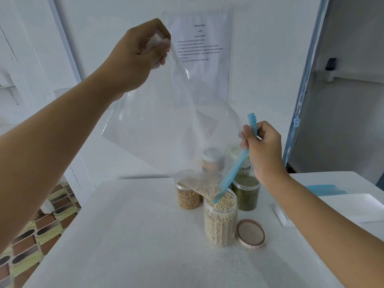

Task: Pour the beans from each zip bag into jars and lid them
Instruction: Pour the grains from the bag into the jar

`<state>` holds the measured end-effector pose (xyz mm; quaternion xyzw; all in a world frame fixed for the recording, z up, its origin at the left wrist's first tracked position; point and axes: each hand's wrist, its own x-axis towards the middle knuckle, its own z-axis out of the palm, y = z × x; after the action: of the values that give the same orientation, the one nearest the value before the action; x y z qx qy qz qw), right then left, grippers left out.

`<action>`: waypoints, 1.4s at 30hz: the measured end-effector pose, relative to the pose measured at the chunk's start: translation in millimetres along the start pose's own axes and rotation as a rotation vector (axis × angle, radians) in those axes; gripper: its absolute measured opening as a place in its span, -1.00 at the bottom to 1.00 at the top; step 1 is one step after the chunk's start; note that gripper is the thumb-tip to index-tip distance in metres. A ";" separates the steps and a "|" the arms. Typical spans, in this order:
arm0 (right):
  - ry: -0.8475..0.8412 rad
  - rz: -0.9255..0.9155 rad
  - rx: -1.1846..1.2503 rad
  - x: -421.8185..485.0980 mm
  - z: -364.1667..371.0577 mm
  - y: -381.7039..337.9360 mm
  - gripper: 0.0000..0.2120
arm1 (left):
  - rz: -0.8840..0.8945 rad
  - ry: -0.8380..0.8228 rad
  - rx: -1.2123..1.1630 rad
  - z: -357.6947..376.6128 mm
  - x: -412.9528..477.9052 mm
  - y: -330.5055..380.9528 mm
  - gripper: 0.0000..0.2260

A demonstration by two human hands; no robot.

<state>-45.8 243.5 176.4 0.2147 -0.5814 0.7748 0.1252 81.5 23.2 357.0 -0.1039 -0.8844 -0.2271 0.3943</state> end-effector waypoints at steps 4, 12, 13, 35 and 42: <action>-0.005 0.000 -0.003 -0.9 0.5 2.2 -0.76 | -0.003 -0.001 -0.009 -0.2 -0.5 -0.3 -0.88; -0.001 -0.005 -0.002 -2.3 2.2 4.9 -0.81 | -0.012 -0.003 -0.016 -0.3 -2.1 -4.7 -0.86; 0.007 -0.002 0.000 -2.3 2.5 5.6 -0.81 | -0.011 -0.003 -0.018 -0.2 -2.1 -4.8 -0.87; 0.040 0.008 -0.006 0.6 -7.4 16.0 -0.76 | -0.001 -0.013 0.013 5.3 -0.5 -2.3 -0.88; 0.044 -0.008 0.008 3.1 -8.5 15.5 -0.75 | -0.003 -0.009 0.010 4.1 1.1 -1.0 -0.85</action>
<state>-57.0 246.9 162.8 0.2003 -0.5744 0.7812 0.1402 77.7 24.3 355.2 -0.1014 -0.8875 -0.2228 0.3905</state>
